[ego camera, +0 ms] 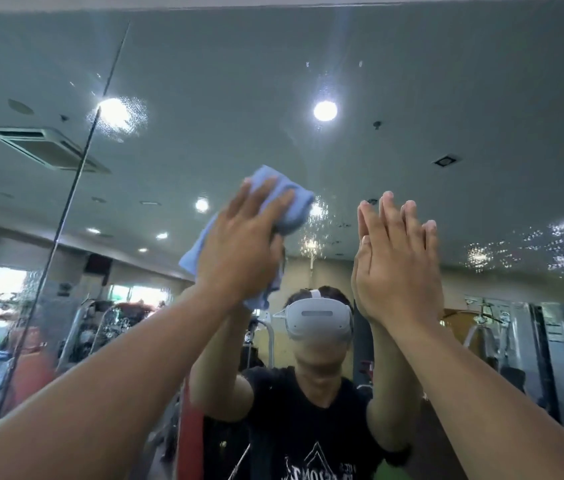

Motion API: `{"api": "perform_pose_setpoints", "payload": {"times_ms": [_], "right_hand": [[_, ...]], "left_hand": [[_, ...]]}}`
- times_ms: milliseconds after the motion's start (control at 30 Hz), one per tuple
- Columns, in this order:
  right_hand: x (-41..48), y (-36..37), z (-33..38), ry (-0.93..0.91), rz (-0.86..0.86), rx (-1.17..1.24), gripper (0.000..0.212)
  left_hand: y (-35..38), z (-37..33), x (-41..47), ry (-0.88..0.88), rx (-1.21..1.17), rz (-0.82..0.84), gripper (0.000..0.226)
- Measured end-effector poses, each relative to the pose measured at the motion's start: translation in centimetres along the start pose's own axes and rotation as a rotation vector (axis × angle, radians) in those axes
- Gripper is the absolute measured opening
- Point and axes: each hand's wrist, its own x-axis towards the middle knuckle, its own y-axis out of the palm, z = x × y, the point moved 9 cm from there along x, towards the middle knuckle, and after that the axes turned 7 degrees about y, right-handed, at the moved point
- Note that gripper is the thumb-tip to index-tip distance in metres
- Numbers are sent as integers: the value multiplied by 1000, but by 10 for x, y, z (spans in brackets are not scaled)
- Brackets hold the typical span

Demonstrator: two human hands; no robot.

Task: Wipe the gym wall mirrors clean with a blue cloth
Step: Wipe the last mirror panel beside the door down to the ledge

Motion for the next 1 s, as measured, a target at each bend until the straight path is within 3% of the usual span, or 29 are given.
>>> {"api": "perform_pose_setpoints", "payload": {"times_ms": [133, 200, 233, 367, 467, 600, 700, 767, 833, 900, 1000], "right_hand": [[0, 1, -2, -7, 1, 10, 58], [0, 0, -2, -15, -10, 13, 57], [0, 0, -2, -18, -19, 9, 56], [-1, 0, -1, -9, -20, -3, 56], [-1, 1, -1, -8, -4, -12, 56], [0, 2, -2, -13, 0, -7, 56], [1, 2, -2, -19, -16, -3, 56], [-1, 1, -3, -27, -20, -4, 56], [-1, 0, -3, -28, -31, -5, 57], [-1, -1, -2, -20, -40, -9, 57], [-1, -1, -1, -15, -56, -26, 56]], "left_hand": [[-2, 1, 4, 342, -7, 129, 57], [-7, 19, 16, 401, 53, 126, 55], [-13, 35, 27, 313, 41, 86, 58], [-29, 105, 61, -327, 59, -134, 71], [-18, 74, 70, -473, 87, -165, 61], [13, -8, 80, -60, -53, -64, 65], [8, -4, 84, 194, -147, 30, 68], [-3, 15, 84, 261, -137, 24, 66], [-22, 59, 92, 77, -141, -103, 65], [-38, 110, 93, -290, -75, -257, 58], [-35, 126, 90, -677, 111, -239, 45]]}}
